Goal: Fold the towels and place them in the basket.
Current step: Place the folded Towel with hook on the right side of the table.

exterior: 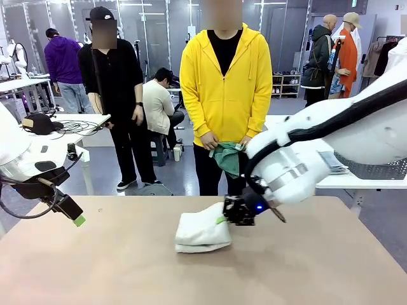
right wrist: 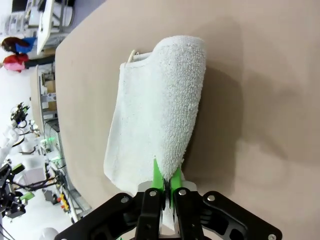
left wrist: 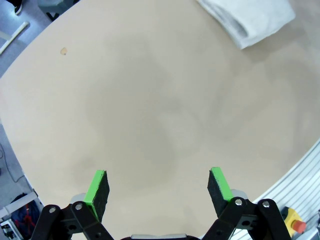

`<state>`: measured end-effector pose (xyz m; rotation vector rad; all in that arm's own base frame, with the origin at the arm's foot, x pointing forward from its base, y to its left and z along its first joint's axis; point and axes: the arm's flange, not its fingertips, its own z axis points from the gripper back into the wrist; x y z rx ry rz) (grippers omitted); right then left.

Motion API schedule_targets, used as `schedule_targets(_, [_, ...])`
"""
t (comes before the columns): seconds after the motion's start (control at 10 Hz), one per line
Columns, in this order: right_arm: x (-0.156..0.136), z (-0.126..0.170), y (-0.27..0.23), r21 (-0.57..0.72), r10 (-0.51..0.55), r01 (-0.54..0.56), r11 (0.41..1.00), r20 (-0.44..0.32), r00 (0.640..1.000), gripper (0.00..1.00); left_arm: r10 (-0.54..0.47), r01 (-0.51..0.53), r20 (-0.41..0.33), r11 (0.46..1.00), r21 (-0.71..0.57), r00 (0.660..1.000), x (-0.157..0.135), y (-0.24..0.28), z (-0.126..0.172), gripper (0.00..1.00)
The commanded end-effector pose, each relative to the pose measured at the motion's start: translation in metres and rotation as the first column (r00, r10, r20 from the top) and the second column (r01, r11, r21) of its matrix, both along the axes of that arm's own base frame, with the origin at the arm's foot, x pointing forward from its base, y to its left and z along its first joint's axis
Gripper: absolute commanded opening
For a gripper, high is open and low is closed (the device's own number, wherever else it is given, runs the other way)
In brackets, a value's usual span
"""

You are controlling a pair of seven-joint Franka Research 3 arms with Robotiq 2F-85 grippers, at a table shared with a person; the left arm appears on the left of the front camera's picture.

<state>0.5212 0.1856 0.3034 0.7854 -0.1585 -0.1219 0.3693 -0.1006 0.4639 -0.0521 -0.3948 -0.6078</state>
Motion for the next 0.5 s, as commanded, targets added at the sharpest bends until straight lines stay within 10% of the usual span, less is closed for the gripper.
schedule_targets(0.0, [-0.010, 0.019, -0.059, -0.013, -0.022, 0.022, 1.000, -0.032, 0.999, 0.06, 0.008, -0.008, 0.004, 1.000, 0.011, 1.000, 0.001, -0.001, 0.000, 1.00])
schedule_targets(0.4, [-0.018, 0.012, -0.165, -0.130, -0.052, 0.048, 0.990, -0.031, 0.998, 0.06, 0.008, -0.008, 0.004, 1.000, 0.011, 1.000, 0.001, -0.001, 0.000, 1.00])
